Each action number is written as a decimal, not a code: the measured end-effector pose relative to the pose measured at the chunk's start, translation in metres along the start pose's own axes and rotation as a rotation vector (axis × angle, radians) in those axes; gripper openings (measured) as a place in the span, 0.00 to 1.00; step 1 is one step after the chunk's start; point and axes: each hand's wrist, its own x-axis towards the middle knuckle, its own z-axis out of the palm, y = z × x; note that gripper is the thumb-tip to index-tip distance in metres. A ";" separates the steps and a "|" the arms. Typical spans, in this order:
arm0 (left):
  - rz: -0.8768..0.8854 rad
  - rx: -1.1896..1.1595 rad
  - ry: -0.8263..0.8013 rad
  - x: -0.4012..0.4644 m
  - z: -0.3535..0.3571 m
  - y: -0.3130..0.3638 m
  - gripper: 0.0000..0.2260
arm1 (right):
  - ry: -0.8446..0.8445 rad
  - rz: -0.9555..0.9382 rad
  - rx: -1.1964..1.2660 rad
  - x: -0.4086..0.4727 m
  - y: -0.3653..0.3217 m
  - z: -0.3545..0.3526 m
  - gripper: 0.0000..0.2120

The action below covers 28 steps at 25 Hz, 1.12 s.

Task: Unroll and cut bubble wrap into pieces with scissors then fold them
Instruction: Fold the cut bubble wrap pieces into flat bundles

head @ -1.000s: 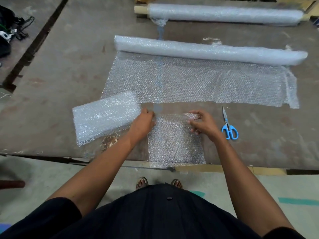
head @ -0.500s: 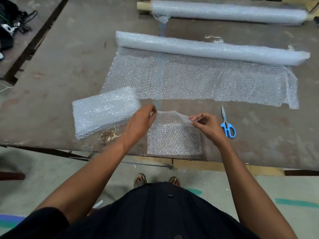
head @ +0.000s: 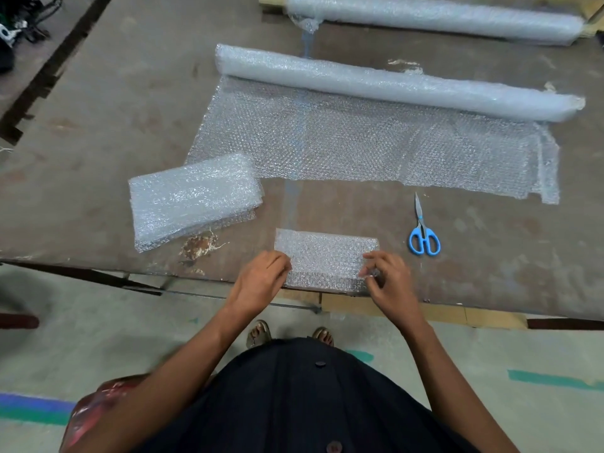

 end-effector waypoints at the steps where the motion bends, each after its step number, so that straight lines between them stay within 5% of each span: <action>1: 0.025 0.048 -0.006 0.000 0.000 0.000 0.04 | 0.007 -0.018 -0.066 -0.004 0.002 0.001 0.15; 9: 0.073 0.135 -0.051 -0.013 -0.009 0.000 0.03 | -0.005 -0.123 -0.104 -0.024 0.013 0.013 0.06; 15: 0.014 0.045 -0.011 -0.003 -0.011 0.015 0.18 | 0.173 -0.144 -0.247 -0.018 -0.013 0.007 0.16; 21: -0.041 0.199 -0.318 0.041 0.025 0.040 0.30 | -0.224 -0.068 -0.373 0.015 -0.048 0.061 0.31; 28: -0.218 0.250 -0.362 0.020 0.017 0.008 0.30 | -0.108 0.141 -0.363 0.002 -0.014 0.041 0.28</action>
